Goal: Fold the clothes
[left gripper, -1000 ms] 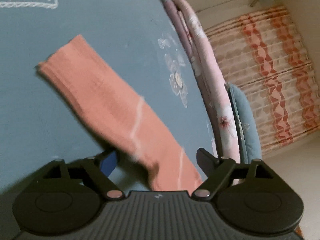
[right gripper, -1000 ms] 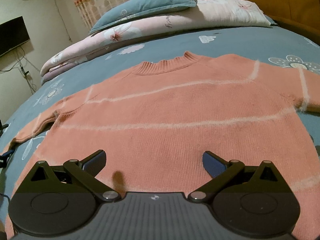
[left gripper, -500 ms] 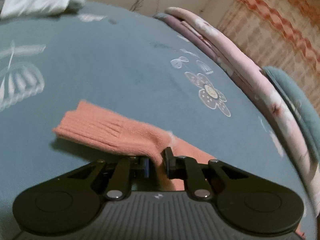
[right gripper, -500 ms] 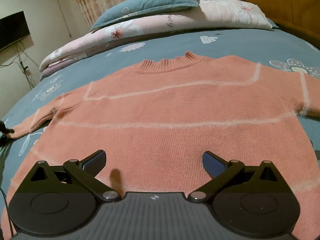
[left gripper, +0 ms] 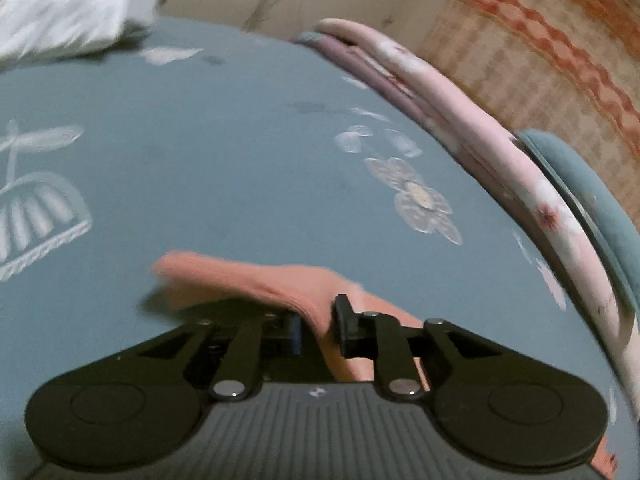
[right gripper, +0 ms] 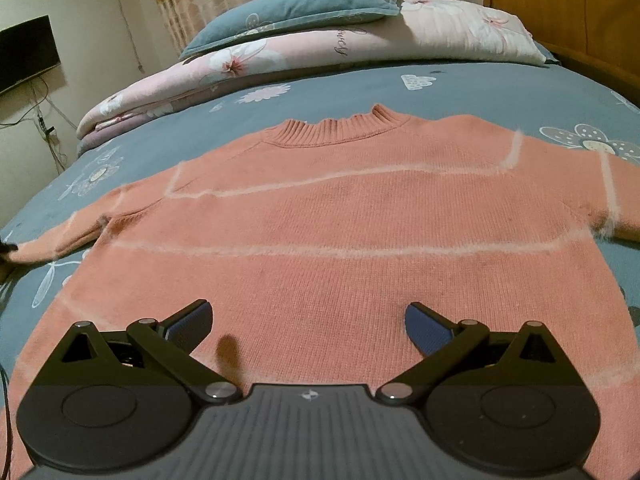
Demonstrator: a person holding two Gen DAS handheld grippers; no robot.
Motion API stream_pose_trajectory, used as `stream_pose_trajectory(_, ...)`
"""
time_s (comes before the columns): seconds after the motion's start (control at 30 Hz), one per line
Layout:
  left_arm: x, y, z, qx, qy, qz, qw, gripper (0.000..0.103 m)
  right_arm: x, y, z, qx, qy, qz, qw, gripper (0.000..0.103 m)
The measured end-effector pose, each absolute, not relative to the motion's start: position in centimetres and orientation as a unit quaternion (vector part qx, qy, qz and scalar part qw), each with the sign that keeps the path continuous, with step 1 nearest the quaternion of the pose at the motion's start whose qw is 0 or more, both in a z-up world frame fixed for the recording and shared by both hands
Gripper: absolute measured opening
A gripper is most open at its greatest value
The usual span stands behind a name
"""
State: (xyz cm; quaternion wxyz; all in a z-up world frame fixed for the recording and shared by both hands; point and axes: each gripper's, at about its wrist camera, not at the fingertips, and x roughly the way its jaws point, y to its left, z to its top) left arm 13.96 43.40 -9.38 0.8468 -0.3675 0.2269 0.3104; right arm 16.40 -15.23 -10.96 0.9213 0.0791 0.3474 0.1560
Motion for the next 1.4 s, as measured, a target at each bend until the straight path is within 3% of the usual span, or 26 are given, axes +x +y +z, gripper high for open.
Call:
stream_pose_trajectory(0.13, 12.2, 44.7, -8.6, -0.368, 0.228, 0.345, 0.832, 0.032, 16.5, -15.3, -10.9, 0.085, 0.348, 0.156, 0.920, 0.103)
stream_pose_trajectory(0.27, 13.7, 42.7, -5.6, -0.289, 0.243, 0.366, 0.851, 0.035, 16.5, -15.1, -10.9, 0.084, 0.349, 0.153, 0.921, 0.103)
stream_pose_trajectory(0.47, 16.3, 36.3, -1.2, -0.133, 0.183, 0.443, 0.867, 0.055, 16.6, -15.2, -10.9, 0.085, 0.350, 0.155, 0.920, 0.103)
stream_pose_trajectory(0.6, 17.0, 34.3, 0.4, -0.095, 0.145, 0.436, 0.883, 0.068, 16.7, -15.4, -10.9, 0.087, 0.351, 0.157, 0.919, 0.103)
stream_pose_trajectory(0.8, 20.2, 35.5, -4.3, -0.183, 0.241, 0.257, 0.918, 0.074, 16.6, -15.3, -10.9, 0.085, 0.352, 0.158, 0.919, 0.103)
stream_pose_trajectory(1.0, 19.9, 39.4, -9.0, -0.257, 0.294, 0.264, 0.882, 0.074, 16.6, -15.3, -10.9, 0.079, 0.352, 0.161, 0.918, 0.103)
stream_pose_trajectory(1.2, 16.7, 44.7, -9.0, -0.314, 0.286, 0.304, 0.853, 0.080, 16.6, -15.5, -10.9, 0.082, 0.354, 0.161, 0.918, 0.103)
stream_pose_trajectory(1.4, 19.7, 40.0, -7.0, -0.279, 0.312, 0.239, 0.876, 0.079, 16.5, -15.2, -10.9, 0.081, 0.354, 0.156, 0.919, 0.103)
